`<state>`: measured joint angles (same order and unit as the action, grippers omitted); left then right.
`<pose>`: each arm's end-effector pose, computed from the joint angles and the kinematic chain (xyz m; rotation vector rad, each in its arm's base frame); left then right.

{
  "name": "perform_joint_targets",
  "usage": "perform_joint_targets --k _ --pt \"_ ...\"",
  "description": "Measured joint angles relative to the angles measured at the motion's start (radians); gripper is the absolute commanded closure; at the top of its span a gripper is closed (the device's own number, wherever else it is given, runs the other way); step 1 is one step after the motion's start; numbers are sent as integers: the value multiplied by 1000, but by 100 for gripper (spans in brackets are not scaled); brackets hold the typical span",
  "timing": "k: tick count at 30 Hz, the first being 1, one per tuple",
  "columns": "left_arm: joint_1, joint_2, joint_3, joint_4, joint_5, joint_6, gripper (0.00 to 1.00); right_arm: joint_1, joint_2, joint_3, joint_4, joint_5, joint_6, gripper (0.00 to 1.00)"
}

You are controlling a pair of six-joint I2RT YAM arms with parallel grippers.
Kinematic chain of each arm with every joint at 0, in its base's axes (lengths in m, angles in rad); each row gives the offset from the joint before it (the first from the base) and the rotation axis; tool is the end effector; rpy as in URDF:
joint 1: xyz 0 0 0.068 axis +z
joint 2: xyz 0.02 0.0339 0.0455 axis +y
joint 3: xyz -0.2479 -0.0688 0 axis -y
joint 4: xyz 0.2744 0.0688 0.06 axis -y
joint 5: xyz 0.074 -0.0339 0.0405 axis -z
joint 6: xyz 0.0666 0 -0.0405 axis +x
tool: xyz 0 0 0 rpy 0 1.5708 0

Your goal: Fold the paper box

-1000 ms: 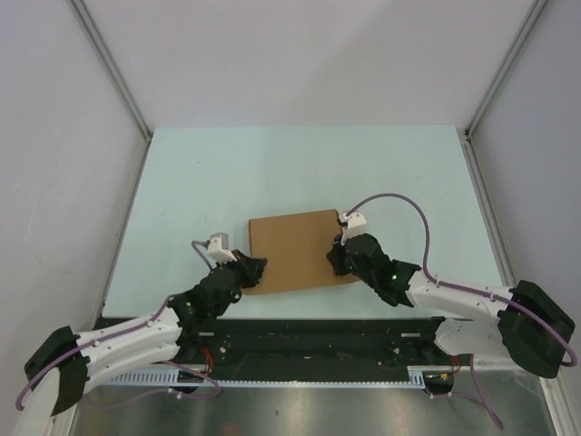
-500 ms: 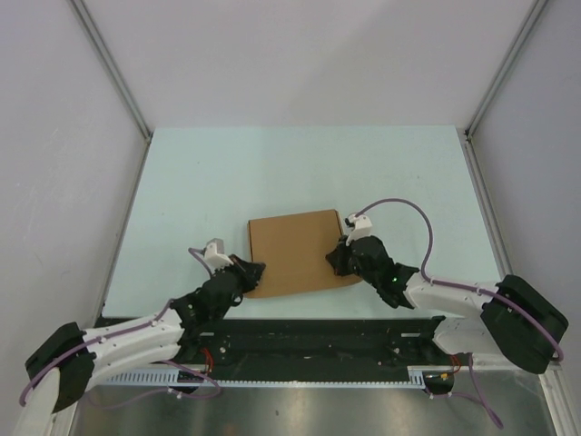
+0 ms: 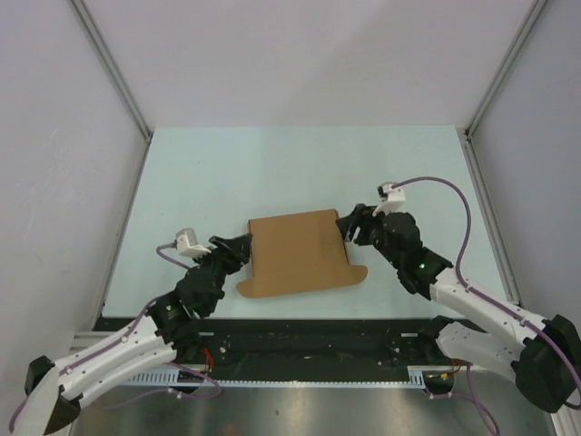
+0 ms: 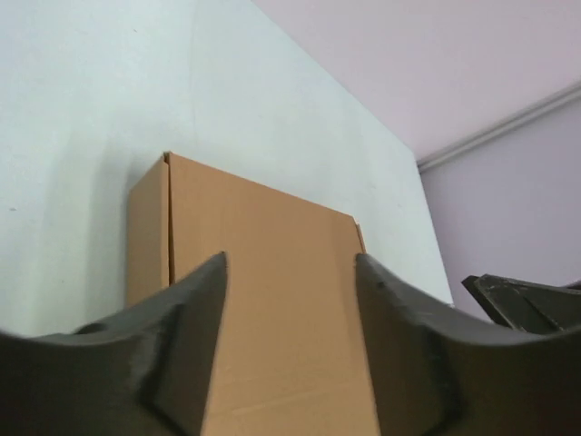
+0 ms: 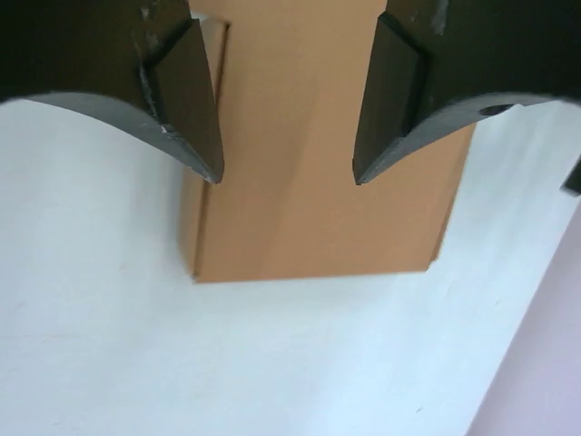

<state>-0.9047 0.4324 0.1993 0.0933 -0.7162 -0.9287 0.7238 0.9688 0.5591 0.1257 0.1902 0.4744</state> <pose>0.1572 -0.1293 0.1951 -0.5564 1.6432 -0.7623 0.2249 0.1820 0.2245 -0.1013 1.8986 0.6525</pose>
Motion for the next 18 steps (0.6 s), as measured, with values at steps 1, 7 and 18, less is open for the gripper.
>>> perform_joint_targets --k 1,7,18 --pt "3 23 24 -4 -15 6 28 -53 13 14 1 -15 0 32" --pt "50 255 62 -43 -14 -24 17 -192 208 5 7 -98 14 30" --pt "94 326 -103 76 52 -86 23 -206 315 -38 99 -224 53 32"
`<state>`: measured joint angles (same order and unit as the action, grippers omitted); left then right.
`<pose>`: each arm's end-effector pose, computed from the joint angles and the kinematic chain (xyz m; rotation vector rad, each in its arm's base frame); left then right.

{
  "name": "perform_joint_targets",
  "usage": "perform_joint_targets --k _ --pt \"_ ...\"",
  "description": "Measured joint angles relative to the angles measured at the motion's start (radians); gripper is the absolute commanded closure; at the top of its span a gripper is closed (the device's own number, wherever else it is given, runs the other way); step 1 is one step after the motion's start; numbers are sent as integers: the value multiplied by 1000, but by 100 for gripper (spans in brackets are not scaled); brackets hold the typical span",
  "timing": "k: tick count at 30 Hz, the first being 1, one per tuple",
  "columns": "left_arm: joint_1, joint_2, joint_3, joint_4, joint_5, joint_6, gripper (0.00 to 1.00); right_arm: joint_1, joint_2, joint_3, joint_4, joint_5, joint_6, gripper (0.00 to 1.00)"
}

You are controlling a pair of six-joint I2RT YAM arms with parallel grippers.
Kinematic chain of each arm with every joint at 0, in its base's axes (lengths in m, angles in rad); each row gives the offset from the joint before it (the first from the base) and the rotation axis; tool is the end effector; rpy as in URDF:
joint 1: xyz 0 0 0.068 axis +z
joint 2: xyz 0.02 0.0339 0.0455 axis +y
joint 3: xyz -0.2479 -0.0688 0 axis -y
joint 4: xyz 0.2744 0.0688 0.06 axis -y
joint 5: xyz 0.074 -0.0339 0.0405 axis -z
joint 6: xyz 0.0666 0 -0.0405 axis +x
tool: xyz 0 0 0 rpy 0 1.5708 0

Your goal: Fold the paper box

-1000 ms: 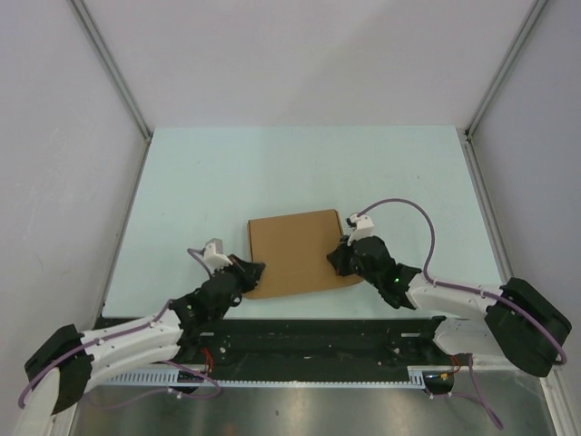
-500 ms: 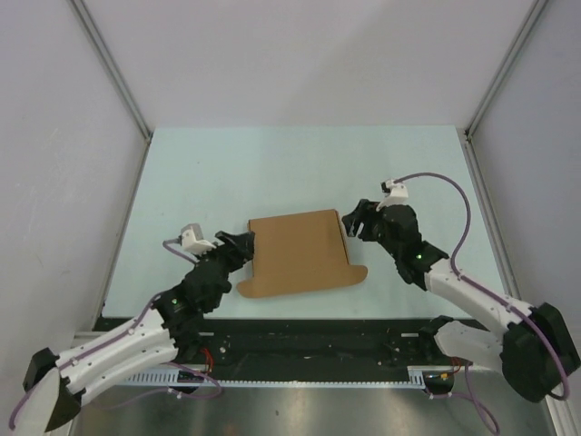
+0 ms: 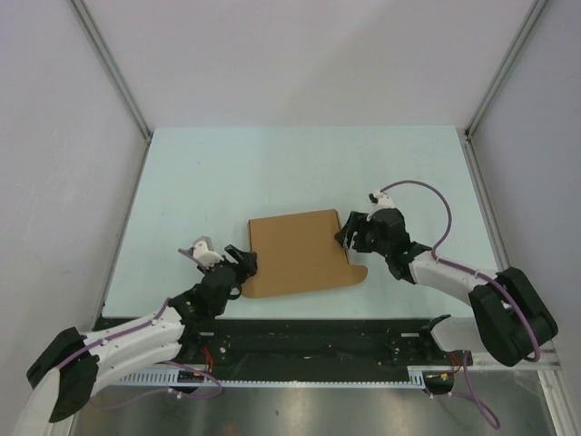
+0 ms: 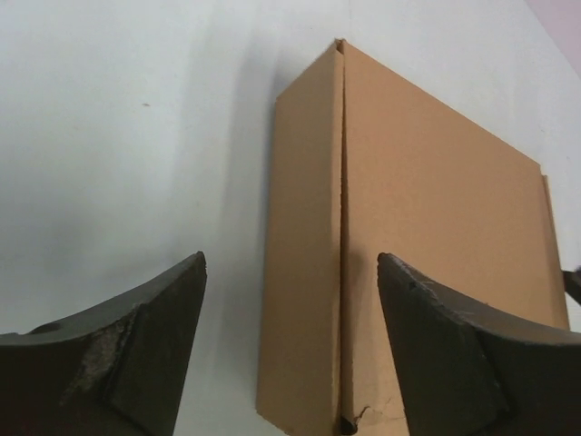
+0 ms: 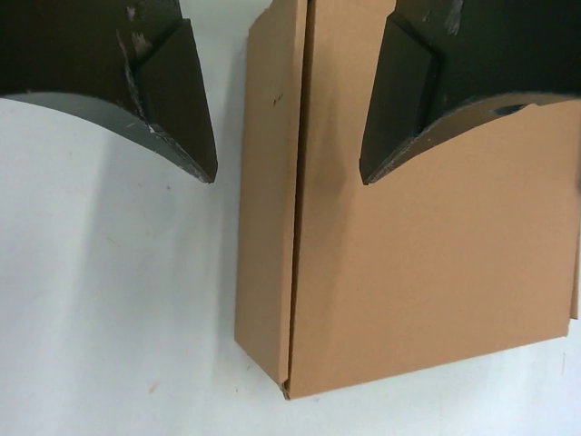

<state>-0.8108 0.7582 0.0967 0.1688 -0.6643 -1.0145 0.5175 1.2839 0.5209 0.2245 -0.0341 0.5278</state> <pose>0.1708 -0.1201 0.1029 -0.5975 1.8957 -0.5105 0.2686 0.1555 0.1329 -0.0099 2.1795 0.6496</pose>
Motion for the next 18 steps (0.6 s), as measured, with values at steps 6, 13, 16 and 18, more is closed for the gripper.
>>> perform_joint_targets --k 6,13,16,18 --pt "4 101 -25 138 74 -20 41 -5 90 -11 78 -51 23 36" --pt "5 147 -37 261 126 -42 57 -23 95 -79 215 -104 58 44" --pt "7 157 -41 285 127 -31 57 -38 95 -104 253 -127 81 44" --pt "11 187 -41 317 130 -6 57 -50 95 -126 285 -146 105 45"
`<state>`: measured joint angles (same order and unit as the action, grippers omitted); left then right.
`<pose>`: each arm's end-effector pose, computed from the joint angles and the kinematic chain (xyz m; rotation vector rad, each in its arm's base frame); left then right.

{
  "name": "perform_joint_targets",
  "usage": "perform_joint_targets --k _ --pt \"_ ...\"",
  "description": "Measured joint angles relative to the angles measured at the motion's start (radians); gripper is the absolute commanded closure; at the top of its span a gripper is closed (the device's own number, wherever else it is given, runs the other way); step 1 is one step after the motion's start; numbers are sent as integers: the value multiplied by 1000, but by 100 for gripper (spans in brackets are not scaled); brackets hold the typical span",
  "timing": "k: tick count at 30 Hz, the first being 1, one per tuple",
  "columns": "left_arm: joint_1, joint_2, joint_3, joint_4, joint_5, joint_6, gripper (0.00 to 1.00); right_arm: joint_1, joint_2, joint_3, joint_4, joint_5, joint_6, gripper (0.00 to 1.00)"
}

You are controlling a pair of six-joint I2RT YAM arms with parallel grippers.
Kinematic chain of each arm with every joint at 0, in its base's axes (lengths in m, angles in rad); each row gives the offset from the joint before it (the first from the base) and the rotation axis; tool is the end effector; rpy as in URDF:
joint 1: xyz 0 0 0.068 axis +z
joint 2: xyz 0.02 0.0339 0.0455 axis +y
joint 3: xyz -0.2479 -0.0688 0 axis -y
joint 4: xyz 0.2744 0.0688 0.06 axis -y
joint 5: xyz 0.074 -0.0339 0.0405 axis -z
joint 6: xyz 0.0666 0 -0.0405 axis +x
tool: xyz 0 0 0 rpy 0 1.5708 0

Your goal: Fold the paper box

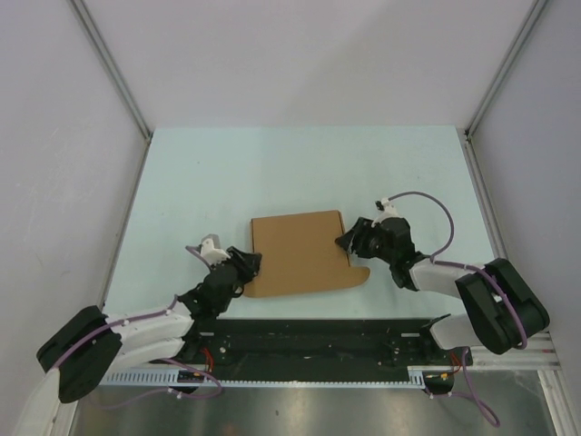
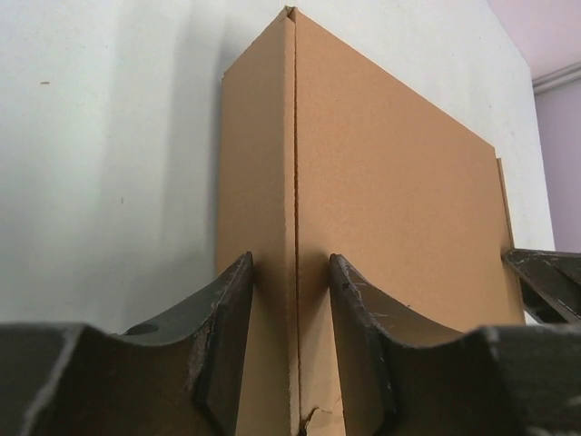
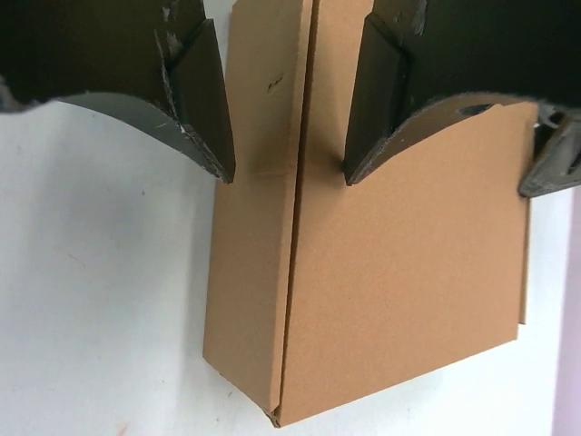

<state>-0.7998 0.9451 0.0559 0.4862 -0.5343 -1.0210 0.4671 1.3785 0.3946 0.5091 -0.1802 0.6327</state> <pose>0.1742 -0.1306 0.0876 -0.5646 1.8953 -0.6888 0.2613 0.1451 0.0978 0.0596 2.1508 0.8507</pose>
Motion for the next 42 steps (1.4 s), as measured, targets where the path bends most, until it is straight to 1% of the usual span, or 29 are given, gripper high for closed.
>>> perform_joint_targets --k 2,7,10,14,20,23,27,28,30,31,33,35,39,41,42 --pt "13 59 12 38 15 22 57 -8 0 -18 28 -9 27 45" --pt "87 274 125 138 72 61 58 -22 10 -34 68 -4 82 46" --pt "119 373 177 191 93 70 58 -32 21 -34 84 10 101 46" --pt "158 466 249 214 127 88 55 -58 50 -19 99 13 115 45" --pt "229 612 391 223 203 119 53 -113 148 61 124 -3 123 44" --pt "252 645 432 221 237 133 52 -121 169 100 100 9 111 42" --pt "267 648 441 215 278 148 48 -119 156 129 34 23 75 40" --pt "267 648 442 212 288 152 44 -118 142 135 7 31 64 40" --pt "267 642 446 202 312 158 39 -111 93 140 -64 51 36 37" --pt "267 631 446 194 329 161 34 -102 61 144 -105 71 19 37" --pt "267 592 446 174 333 167 29 -78 -19 154 -182 108 -14 36" --pt "267 512 446 134 320 168 26 -43 -127 187 -284 172 -57 34" --pt "272 284 447 67 243 192 26 48 -297 329 -441 304 -160 35" --pt "273 169 448 37 211 205 26 127 -344 387 -483 373 -230 36" --pt "273 131 448 20 203 208 27 189 -361 402 -497 422 -271 37"
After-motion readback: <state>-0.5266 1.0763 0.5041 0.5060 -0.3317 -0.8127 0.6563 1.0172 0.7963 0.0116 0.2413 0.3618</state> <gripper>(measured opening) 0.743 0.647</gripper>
